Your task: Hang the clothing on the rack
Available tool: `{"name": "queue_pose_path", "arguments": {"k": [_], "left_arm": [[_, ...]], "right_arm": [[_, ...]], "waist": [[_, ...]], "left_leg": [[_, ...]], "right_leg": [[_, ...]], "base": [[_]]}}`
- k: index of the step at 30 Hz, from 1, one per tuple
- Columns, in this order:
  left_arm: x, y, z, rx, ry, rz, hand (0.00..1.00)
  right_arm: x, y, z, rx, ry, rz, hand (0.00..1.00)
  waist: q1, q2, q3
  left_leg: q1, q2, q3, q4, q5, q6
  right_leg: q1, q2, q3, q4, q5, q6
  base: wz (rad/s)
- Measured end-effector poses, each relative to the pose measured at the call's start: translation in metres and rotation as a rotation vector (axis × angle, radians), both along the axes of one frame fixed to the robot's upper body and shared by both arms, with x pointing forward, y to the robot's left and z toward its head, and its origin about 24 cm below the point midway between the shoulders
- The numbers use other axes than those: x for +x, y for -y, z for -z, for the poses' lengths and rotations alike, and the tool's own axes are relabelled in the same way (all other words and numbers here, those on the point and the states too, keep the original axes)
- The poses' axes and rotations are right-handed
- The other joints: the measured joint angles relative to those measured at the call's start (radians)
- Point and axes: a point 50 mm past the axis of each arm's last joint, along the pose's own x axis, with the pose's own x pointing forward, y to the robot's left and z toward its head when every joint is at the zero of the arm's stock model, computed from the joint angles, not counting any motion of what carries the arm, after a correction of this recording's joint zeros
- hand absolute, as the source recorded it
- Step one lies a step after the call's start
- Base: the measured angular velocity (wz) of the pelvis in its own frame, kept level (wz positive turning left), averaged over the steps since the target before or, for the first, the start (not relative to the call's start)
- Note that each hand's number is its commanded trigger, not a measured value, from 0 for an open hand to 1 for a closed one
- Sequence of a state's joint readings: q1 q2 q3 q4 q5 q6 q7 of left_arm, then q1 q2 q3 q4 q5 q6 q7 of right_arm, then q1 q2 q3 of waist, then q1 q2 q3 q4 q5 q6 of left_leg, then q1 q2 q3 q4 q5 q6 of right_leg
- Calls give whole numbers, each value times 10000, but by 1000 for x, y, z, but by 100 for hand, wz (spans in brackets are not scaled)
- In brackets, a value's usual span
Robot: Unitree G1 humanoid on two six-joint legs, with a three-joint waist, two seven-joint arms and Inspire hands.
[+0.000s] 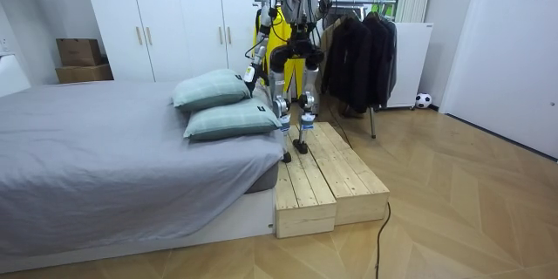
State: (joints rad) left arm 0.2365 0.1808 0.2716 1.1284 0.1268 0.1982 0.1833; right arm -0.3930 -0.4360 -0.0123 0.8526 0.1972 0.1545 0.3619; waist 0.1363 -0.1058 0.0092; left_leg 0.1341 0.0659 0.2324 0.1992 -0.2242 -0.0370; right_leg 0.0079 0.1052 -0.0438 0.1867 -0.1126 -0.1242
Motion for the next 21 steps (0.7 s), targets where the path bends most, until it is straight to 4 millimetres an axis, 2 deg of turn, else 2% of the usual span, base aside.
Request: {"name": "queue_pose_path", "arguments": {"k": [4, 21], "left_arm": [[1, 0, 0, -38, 28, 13, 0], [1, -2, 0, -263, 64, -29, 0]], "right_arm": [[-6, 4, 9, -105, -477, 180, 100], [-6, 11, 7, -1597, -434, 608, 100]], "waist": [[35, 20, 13], [28, 88, 12]], "left_leg": [[-2, 0, 4, -3, -1, 1], [-54, -10, -27, 10, -1, 0]], "right_leg": [[3, -2, 1, -6, 0, 1], [-62, 3, 29, -12, -24, 12]], "base": [[0], [0]]}}
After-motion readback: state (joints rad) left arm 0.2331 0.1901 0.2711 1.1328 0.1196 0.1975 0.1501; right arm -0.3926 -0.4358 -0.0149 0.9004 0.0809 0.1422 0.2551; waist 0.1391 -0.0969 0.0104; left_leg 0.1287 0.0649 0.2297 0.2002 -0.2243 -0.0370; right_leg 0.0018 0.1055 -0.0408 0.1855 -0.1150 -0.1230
